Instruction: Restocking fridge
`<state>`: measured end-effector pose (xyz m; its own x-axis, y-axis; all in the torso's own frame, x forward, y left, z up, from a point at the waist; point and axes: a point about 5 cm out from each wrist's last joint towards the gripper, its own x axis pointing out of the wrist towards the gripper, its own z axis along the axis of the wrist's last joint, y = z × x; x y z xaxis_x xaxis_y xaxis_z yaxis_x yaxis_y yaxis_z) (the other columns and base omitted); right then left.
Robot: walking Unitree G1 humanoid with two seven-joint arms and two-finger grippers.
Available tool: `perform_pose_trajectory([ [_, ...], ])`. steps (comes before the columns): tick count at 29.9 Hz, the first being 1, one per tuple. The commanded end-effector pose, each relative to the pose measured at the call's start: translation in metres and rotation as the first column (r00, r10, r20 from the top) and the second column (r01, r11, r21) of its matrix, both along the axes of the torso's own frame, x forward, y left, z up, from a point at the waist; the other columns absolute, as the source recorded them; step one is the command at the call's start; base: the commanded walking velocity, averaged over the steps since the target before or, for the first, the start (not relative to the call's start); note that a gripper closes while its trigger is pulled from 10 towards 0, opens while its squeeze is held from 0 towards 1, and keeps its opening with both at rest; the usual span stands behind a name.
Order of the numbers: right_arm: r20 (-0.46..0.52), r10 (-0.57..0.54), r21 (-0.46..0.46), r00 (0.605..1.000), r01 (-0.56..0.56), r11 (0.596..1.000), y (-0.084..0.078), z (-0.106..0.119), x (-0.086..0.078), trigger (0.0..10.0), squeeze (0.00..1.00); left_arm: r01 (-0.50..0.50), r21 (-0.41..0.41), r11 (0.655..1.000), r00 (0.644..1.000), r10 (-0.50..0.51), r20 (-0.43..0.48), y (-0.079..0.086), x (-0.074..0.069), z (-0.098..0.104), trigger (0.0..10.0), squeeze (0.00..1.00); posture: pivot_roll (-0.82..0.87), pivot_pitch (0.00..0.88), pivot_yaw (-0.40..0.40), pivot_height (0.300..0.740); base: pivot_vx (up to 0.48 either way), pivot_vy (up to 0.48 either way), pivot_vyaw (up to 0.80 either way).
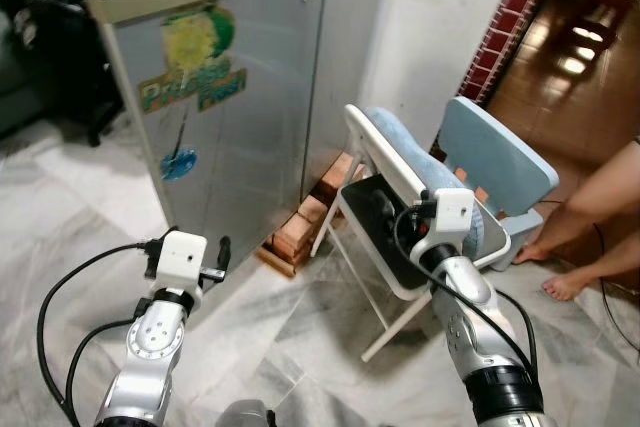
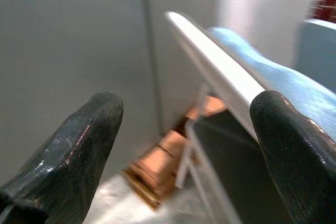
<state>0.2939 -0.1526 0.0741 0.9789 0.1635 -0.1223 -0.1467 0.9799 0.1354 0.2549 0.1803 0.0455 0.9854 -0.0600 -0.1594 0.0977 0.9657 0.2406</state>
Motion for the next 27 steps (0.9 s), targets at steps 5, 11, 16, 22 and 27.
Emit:
perform_pose_trajectory([
  [5,0.016,-0.052,-0.076,0.999,0.053,0.996,-0.012,-0.003,-0.003,10.0,0.00,0.042,0.013,0.999,0.999,-0.043,0.031,-0.011,0.000,0.003,10.0,0.00,0.07,0.000,-0.068,0.740,0.000,0.480,0.00],
  [11,0.007,-0.119,-0.083,0.993,0.119,0.989,-0.019,-0.006,-0.005,10.0,0.00,0.023,0.010,1.000,0.999,-0.023,0.047,-0.009,0.000,0.005,10.0,0.00,0.07,0.000,-0.067,0.740,0.000,0.480,0.00],
  [16,-0.026,-0.100,0.043,0.995,0.101,0.994,-0.020,-0.008,-0.007,10.0,0.00,0.008,0.004,1.000,0.997,-0.009,0.070,-0.006,0.002,0.009,10.0,0.00,0.07,0.000,-0.064,0.740,0.000,0.480,0.00],
  [22,-0.033,-0.156,-0.028,0.987,0.155,0.988,-0.025,-0.013,-0.010,10.0,0.00,0.004,-0.002,1.000,0.998,-0.004,0.065,-0.003,0.003,0.008,10.0,0.00,0.07,0.000,-0.059,0.740,0.000,0.480,0.00],
  [27,-0.032,-0.113,0.002,0.993,0.114,0.994,-0.019,-0.014,-0.010,10.0,0.00,-0.014,-0.014,1.000,0.998,0.015,0.064,0.000,0.003,0.008,10.0,0.00,0.07,0.000,-0.058,0.740,0.000,0.480,0.00],
])
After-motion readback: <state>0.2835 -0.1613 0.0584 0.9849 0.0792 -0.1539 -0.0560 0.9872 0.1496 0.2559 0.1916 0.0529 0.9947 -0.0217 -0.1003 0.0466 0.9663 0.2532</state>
